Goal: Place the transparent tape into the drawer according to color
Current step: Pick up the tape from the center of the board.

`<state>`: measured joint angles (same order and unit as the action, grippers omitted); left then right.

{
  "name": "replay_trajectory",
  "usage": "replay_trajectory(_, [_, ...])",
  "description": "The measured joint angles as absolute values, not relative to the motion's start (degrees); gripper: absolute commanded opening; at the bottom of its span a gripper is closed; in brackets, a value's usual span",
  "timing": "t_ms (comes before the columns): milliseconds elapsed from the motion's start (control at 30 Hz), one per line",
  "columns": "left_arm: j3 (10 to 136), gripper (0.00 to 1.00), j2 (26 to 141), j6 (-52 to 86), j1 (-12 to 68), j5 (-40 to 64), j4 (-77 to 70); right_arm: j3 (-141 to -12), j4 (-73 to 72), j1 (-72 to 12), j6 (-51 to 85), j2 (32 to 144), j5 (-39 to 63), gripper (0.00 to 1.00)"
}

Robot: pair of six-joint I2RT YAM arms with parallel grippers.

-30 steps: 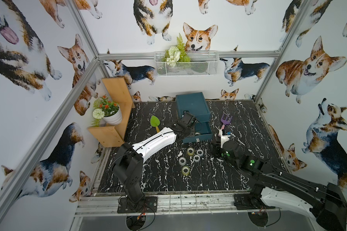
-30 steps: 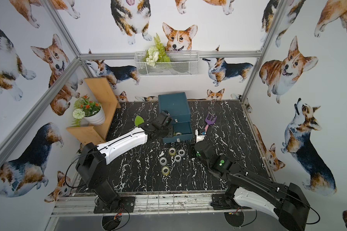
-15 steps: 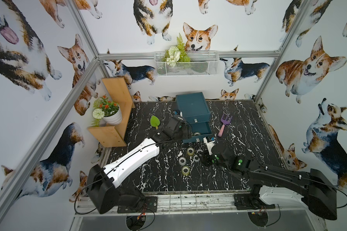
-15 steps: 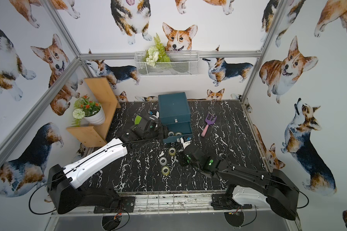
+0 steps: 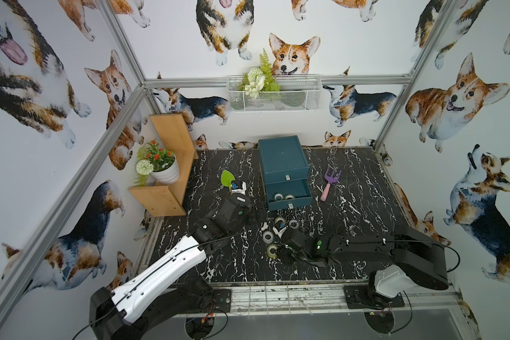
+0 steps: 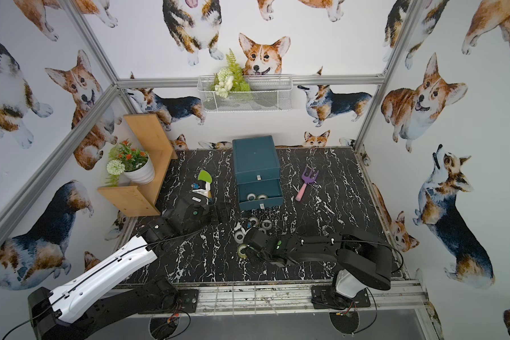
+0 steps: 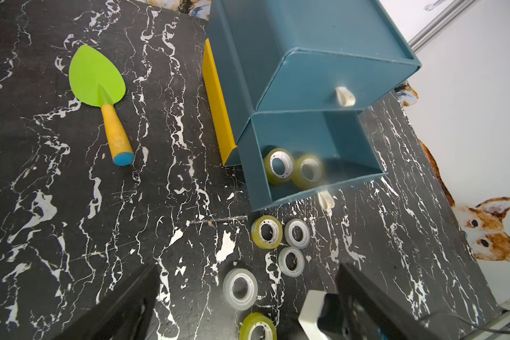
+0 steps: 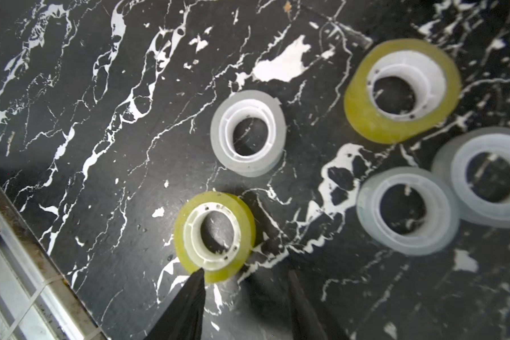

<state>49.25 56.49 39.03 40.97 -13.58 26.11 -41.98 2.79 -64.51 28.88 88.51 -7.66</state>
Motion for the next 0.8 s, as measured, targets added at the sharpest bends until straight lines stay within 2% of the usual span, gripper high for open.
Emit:
replay_trajectory(333, [46.4, 0.99, 56.2, 39.4, 41.0, -13.3, 26.3, -45.5, 2.4, -64.5, 30.9, 94.6, -10.2, 0.37])
replay_trajectory(667, [46.3, 0.99, 56.8, 39.4, 41.0, -13.2, 25.9, -46.9, 2.0, -64.6, 31.4, 96.6, -11.6, 0.03])
replay_trajectory(800, [46.3, 0.99, 56.9, 39.4, 41.0, -13.2, 25.9, -46.2, 2.4, -64.6, 31.4, 94.9, -11.2, 0.0])
